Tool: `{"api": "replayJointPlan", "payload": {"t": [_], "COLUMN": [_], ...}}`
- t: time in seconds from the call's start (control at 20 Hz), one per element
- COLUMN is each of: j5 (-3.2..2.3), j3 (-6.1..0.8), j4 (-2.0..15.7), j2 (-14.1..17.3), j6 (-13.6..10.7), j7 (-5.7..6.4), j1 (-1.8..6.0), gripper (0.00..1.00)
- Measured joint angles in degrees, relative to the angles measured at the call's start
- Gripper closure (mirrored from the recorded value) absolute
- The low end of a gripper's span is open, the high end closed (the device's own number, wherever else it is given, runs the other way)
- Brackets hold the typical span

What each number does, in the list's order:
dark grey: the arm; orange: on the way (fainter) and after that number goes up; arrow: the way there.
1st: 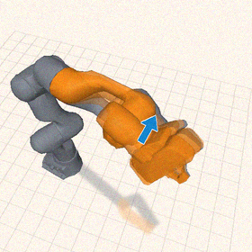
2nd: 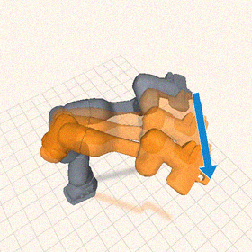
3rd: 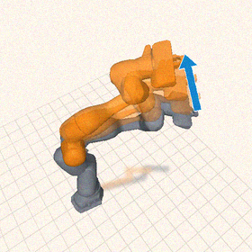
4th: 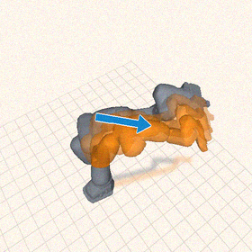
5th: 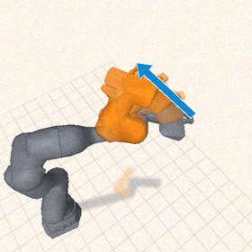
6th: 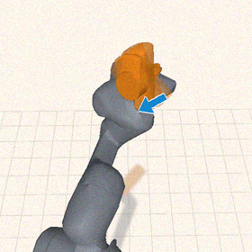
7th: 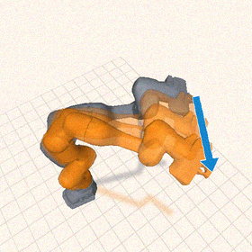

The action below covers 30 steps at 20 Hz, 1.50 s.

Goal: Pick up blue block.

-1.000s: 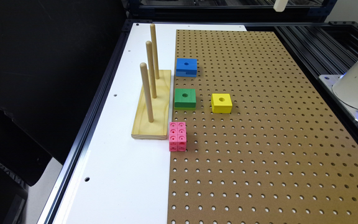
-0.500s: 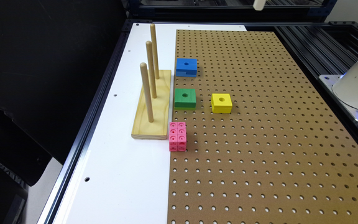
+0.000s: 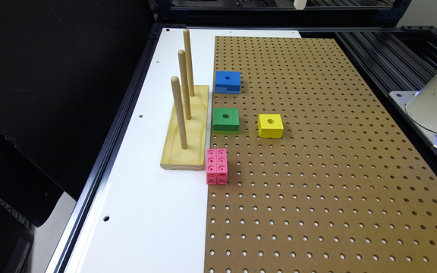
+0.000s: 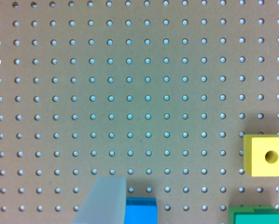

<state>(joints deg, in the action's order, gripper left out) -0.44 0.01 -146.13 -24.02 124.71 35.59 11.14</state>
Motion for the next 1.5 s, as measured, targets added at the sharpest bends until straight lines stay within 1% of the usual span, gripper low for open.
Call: {"api": "replayJointPlan", "payload": {"t": [0.1, 0.2, 0.25, 0.35, 0.4, 0.5, 0.65, 0.8, 0.95, 1.2, 1.35, 1.5], "j5": [-0.02, -0.02, -0.02, -0.02, -0.02, -0.02, -0.02, -0.02, -0.02, -0.02, -0.02, -0.02], "j3": [0.00, 0.01, 0.02, 0.03, 0.03, 0.04, 0.03, 0.04, 0.04, 0.04, 0.04, 0.04], "j4": [0.33, 1.08, 1.67, 3.30, 4.20, 5.98, 7.96, 9.09, 9.33, 9.73, 10.22, 11.26], "j2": [0.2, 0.9, 1.5, 3.3, 4.3, 6.3, 8.7, 9.9, 10.2, 10.3, 10.6, 11.8], "j6": [0.0, 0.1, 0.2, 0.3, 0.3, 0.4, 0.4, 0.4, 0.4, 0.4, 0.4, 0.4], "j7": [-0.33, -1.25, -1.92, -3.18, -3.58, -4.15, -4.59, -5.03, -5.46, -5.83, -6.20, -6.34], "j1": [0.38, 1.27, 1.89, 3.13, 3.50, 4.01, 4.55, 5.00, 5.51, 5.98, 6.25, 6.36], "gripper": [0.00, 0.00, 0.00, 0.00, 0.00, 0.00, 0.00, 0.00, 0.00, 0.00, 0.00, 0.00]}}
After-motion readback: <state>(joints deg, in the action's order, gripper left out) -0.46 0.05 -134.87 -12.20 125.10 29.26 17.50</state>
